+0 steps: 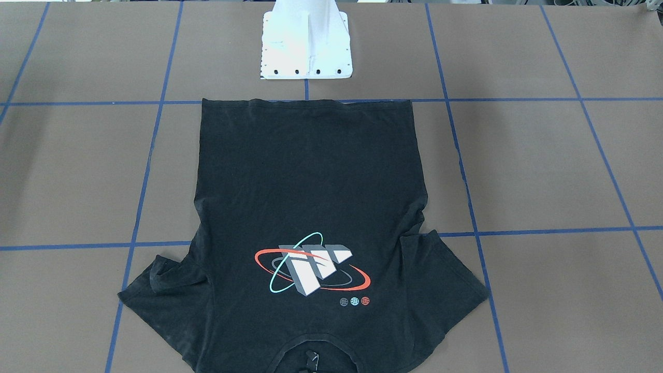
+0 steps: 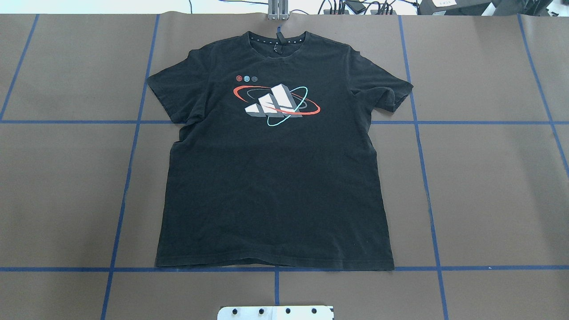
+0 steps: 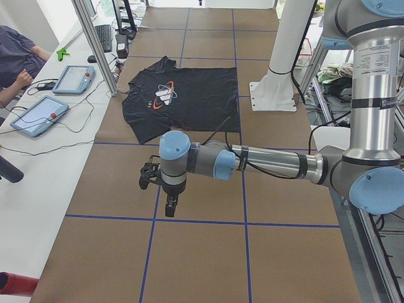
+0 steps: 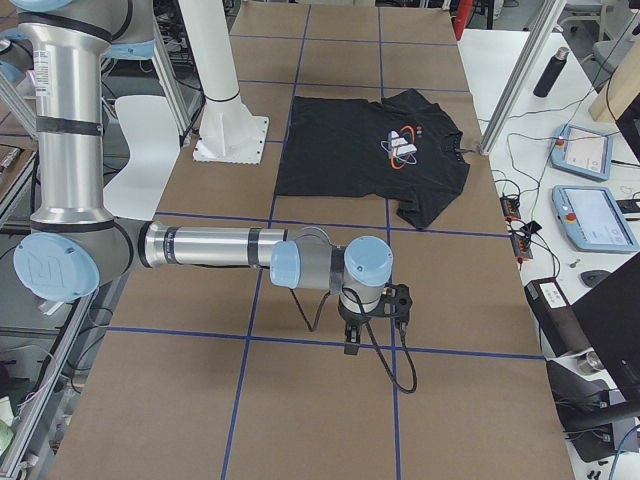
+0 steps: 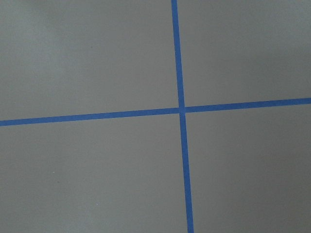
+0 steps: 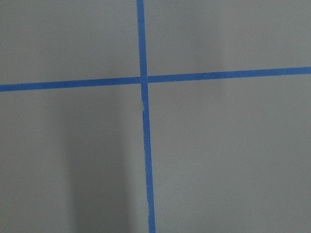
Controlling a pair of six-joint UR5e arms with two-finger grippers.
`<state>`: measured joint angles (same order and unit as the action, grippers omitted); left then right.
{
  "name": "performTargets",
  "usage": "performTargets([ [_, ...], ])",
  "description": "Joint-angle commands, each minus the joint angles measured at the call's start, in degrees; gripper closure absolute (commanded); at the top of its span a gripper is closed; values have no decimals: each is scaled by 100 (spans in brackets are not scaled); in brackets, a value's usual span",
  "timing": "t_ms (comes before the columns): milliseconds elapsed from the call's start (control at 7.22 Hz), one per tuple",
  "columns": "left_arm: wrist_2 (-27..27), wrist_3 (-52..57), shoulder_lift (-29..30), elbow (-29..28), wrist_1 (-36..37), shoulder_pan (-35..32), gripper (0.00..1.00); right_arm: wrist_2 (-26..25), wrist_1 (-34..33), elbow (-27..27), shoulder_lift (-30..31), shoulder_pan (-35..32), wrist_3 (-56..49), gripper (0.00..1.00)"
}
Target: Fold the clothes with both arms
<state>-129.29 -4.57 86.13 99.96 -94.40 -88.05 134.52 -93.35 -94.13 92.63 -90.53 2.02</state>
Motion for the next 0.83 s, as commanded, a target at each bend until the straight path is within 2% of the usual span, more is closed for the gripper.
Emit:
performTargets([
  [0,0,0,1,-3,9,-1,0,39,1,-35,1,0,-9,0],
  [415,-9,0,9,32,0,7,0,66,1,-71,-17,-9,0,0],
  [692,18,-9,612,76,149,8,0,284,10,-184,-61,0,9,0],
])
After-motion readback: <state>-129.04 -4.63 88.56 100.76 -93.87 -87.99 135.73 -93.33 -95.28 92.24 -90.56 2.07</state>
